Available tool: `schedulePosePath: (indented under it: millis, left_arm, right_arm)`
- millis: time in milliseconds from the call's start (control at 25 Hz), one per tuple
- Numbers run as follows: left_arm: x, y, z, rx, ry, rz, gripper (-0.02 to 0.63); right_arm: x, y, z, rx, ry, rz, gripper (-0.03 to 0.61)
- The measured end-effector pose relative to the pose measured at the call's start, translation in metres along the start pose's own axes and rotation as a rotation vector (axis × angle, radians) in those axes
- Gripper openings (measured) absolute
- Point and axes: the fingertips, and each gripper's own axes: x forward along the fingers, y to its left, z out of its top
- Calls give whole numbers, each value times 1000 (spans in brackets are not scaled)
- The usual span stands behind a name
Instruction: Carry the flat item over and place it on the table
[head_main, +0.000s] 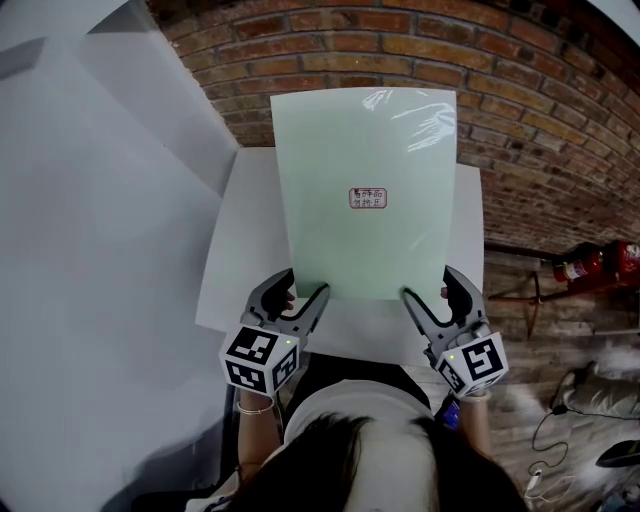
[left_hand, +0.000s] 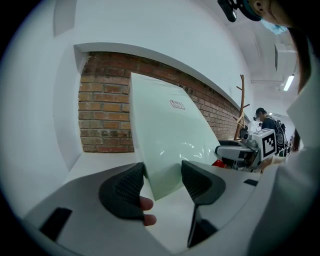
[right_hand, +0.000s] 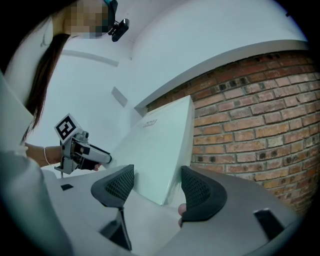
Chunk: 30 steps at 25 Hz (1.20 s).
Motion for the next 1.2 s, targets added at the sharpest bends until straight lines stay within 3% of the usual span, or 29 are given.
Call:
schedulePosePath:
  millis: [1200]
  left_arm:
    - [21, 59, -13, -3, 77, -83, 250]
  right_arm:
    - [52, 14, -23, 58, 67, -72, 313]
